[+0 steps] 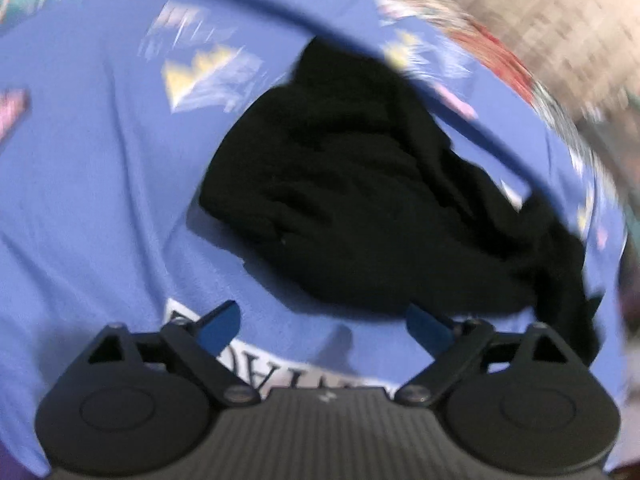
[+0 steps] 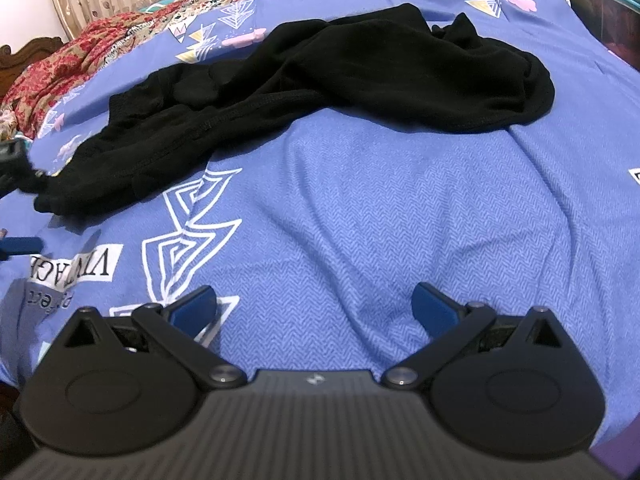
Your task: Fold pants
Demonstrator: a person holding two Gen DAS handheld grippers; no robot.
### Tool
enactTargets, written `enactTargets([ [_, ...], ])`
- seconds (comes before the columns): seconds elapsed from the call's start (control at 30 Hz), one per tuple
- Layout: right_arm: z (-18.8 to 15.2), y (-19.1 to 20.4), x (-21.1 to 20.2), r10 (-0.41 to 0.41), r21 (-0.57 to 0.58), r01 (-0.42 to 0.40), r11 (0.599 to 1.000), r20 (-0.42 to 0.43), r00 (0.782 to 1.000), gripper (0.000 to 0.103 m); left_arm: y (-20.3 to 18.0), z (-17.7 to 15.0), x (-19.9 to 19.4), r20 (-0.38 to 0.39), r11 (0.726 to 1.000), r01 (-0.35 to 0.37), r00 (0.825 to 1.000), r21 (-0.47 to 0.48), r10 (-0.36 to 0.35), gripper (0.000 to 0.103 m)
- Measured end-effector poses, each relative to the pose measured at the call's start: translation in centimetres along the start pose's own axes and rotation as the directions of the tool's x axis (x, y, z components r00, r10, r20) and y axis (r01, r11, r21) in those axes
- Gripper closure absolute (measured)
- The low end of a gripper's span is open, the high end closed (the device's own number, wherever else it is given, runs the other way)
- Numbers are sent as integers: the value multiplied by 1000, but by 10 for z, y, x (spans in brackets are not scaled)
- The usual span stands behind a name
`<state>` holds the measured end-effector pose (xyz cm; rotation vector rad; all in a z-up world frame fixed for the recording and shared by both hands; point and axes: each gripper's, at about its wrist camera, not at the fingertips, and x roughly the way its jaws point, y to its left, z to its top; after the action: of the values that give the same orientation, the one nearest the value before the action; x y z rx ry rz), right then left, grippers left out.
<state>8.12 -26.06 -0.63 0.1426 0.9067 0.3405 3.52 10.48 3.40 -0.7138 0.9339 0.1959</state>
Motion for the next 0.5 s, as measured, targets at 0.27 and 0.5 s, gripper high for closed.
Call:
enactTargets([
  [0.27,23,-26,-15,30,63,-33,997,52,998,64,16,28,66,-101,957,90,987,-276,-122,93],
  [0.5,61,-86,-27,-58,262,13,965,165,985,62,31,21,3,7,984,58,998,-171,-57,95],
])
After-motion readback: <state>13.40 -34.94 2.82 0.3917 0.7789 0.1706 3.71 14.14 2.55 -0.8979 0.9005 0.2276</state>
